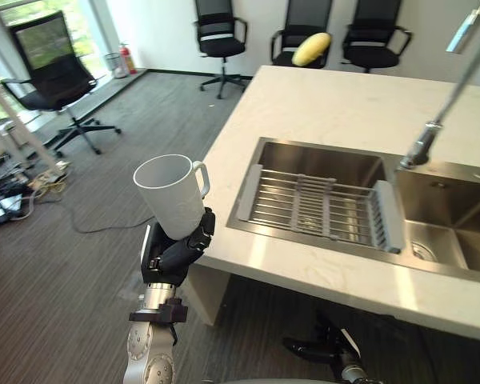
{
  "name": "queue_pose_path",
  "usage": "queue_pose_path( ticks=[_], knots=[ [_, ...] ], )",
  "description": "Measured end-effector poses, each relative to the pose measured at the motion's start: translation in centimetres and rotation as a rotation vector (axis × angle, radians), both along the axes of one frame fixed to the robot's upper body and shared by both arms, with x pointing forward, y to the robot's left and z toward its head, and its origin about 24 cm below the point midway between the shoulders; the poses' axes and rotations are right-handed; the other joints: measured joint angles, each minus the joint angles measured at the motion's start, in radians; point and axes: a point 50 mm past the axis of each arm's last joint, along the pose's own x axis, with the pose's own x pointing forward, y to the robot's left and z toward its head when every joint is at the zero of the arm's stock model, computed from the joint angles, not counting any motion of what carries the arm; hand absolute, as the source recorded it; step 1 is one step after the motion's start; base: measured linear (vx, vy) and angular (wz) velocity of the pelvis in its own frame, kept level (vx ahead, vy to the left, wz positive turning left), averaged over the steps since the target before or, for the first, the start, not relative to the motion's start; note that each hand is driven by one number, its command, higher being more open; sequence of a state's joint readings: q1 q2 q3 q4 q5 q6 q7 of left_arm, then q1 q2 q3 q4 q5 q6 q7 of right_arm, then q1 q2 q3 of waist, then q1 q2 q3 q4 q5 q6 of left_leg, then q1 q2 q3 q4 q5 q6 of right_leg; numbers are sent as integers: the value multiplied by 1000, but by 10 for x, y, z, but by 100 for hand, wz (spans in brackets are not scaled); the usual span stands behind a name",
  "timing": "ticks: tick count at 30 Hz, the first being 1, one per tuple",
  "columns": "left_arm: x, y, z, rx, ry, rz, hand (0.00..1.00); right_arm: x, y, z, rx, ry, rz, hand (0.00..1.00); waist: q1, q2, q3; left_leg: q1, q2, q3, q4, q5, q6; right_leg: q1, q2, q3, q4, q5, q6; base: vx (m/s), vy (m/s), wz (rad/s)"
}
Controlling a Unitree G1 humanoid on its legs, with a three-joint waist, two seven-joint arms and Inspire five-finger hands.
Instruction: Walk over to the sink, pick up the cup, carry it to the dishwasher, place the cup inside the dishwasher, then close the dishwasher door
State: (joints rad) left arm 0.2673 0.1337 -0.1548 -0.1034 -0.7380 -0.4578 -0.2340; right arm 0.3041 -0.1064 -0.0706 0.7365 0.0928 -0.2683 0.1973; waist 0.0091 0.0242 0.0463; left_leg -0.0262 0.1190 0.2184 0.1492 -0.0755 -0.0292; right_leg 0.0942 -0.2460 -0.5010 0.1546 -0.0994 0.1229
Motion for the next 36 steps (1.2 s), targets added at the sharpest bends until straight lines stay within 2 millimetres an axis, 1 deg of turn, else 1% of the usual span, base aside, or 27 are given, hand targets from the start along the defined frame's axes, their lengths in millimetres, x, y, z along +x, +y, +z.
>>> queue_pose_path(
  ticks=[1,3,5,6,8,9,10,11,12,13,14,15,16,17,18,21,22,23,24,25,27,29,31,33,34,35,36],
  knots=[
    [1,-2,4,-12,-22,-14,0,0,1,0,-1,0,-6,100,-1,-7,4,-3,5,89,-11,9,20,18,-13,-44,3,1,1,67,43,165],
    [1,-5,10,-27,-55,-34,0,0,-3,1,-16,0,-6,100,4,-5,3,-8,10,196,0,30,20,54,-20,-95,30,1,1,51,77,165],
    [0,-6,14,-44,-81,-32,0,5,-6,4,-27,-19,-1,100,20,-5,3,10,-5,181,-26,39,8,75,-36,-103,85,1,1,51,99,127],
    [-1,-4,17,-46,-99,-18,0,16,-5,8,-33,-53,16,100,40,-8,4,16,-23,153,-36,41,6,71,-60,-93,142,1,1,45,83,66],
    [-3,-2,19,-45,-107,-10,0,31,-3,13,-33,-98,38,100,46,-14,7,16,-41,133,-37,37,15,53,-94,-69,212,1,1,29,105,51],
    [-3,-1,20,-42,-112,-3,0,41,0,17,-26,-127,52,100,46,-25,14,16,-63,116,-30,29,26,34,-128,-45,284,2,-1,15,151,57],
    [-3,-1,20,-41,-110,-2,0,50,7,20,-13,-152,84,100,45,-44,26,18,-91,92,-13,16,44,-2,-176,-6,398,21,-11,13,143,55],
    [-3,-1,20,-41,-110,-3,0,51,8,20,-10,-155,91,100,45,-47,28,19,-95,86,-9,13,47,-10,-185,4,424,29,-12,38,143,63],
    [-3,-1,20,-40,-109,-5,0,54,14,20,1,-159,117,100,44,-50,32,26,-111,56,-2,5,59,-39,-210,46,515,85,-22,49,109,53],
    [-3,-2,20,-41,-108,-5,0,53,17,19,7,-155,124,100,43,-53,36,32,-117,35,-3,3,63,-57,-215,80,559,124,-31,81,127,81],
    [-3,-3,19,-49,-107,-5,0,48,23,17,20,-141,135,100,35,-47,49,43,-122,-3,-6,-3,71,-99,-204,156,640,124,-36,78,104,94],
    [-3,-1,18,-51,-102,6,0,44,29,15,31,-128,155,100,26,-48,54,44,-123,-49,-7,-8,76,-134,-143,233,667,-1,-34,72,94,99],
    [-3,-2,18,-54,-95,11,0,42,32,13,34,-120,164,100,21,-48,55,44,-124,-69,-8,-9,76,-150,-109,267,658,-47,-28,66,72,108],
    [-3,-3,17,-60,-87,11,0,37,37,11,43,-106,181,100,11,-48,55,45,-130,-110,-10,-12,77,-171,-46,313,608,-105,-19,81,46,109],
    [-3,-6,16,-63,-82,2,0,32,41,10,54,-95,188,100,2,-49,55,48,-140,-150,-10,-16,76,-186,10,353,525,-138,-20,86,26,105],
    [-3,-13,16,-72,-81,-28,0,23,50,11,78,-96,183,100,-5,-51,52,44,-161,-232,13,-34,78,-220,109,464,343,-144,-25,105,-75,91],
    [-3,-13,16,-70,-81,-30,0,21,51,12,82,-101,188,100,-6,-62,47,39,-170,-244,29,-49,72,-217,111,470,300,-120,-42,113,-147,85],
    [-3,-14,16,-61,-83,-32,0,20,55,15,92,-113,197,100,-5,-82,38,23,-183,-243,80,-90,59,-205,93,454,249,-89,-50,182,-210,74],
    [-5,-16,12,-72,-60,-30,0,20,53,16,91,-116,198,100,-6,-53,31,8,-129,-190,139,-133,48,-173,107,413,227,-94,-56,187,-200,78],
    [-7,-19,11,-78,-60,-33,0,22,51,18,88,-127,193,100,-10,-39,23,0,-74,-120,169,-143,34,-158,116,383,211,-97,-62,172,-157,66],
    [-7,-23,12,-85,-70,-44,0,26,45,22,69,-151,191,100,-5,-15,11,3,-20,-30,193,-146,14,-118,121,338,190,-99,-66,203,-107,67],
    [-7,-23,16,-86,-96,-51,0,17,45,21,79,-129,175,100,2,-6,5,1,-6,32,211,-144,14,-78,118,300,166,-99,-65,126,-35,68],
    [-7,-21,19,-90,-116,-52,0,15,48,20,86,-117,162,100,4,-6,5,-14,-9,78,208,-140,19,-64,105,262,151,-100,-64,46,21,60],
    [-8,-24,18,-101,-119,-89,0,22,48,22,84,-137,142,100,5,-15,-2,-15,-51,123,123,-85,37,-59,65,214,133,-97,-59,-18,94,82],
    [-9,-25,17,-105,-118,-113,0,27,47,22,81,-146,120,100,9,-25,-9,18,-54,213,42,-95,50,-56,36,188,115,-82,-43,7,92,84],
    [-10,-25,16,-104,-115,-120,0,29,46,22,77,-150,112,100,7,-29,-13,42,-44,291,17,-98,44,-46,28,179,100,-69,-36,83,82,98],
    [-9,-27,16,-99,-116,-139,0,33,44,24,70,-163,99,100,-2,-29,-11,73,-21,397,4,-72,44,-25,16,175,92,-61,-34,108,65,96]
  ],
)
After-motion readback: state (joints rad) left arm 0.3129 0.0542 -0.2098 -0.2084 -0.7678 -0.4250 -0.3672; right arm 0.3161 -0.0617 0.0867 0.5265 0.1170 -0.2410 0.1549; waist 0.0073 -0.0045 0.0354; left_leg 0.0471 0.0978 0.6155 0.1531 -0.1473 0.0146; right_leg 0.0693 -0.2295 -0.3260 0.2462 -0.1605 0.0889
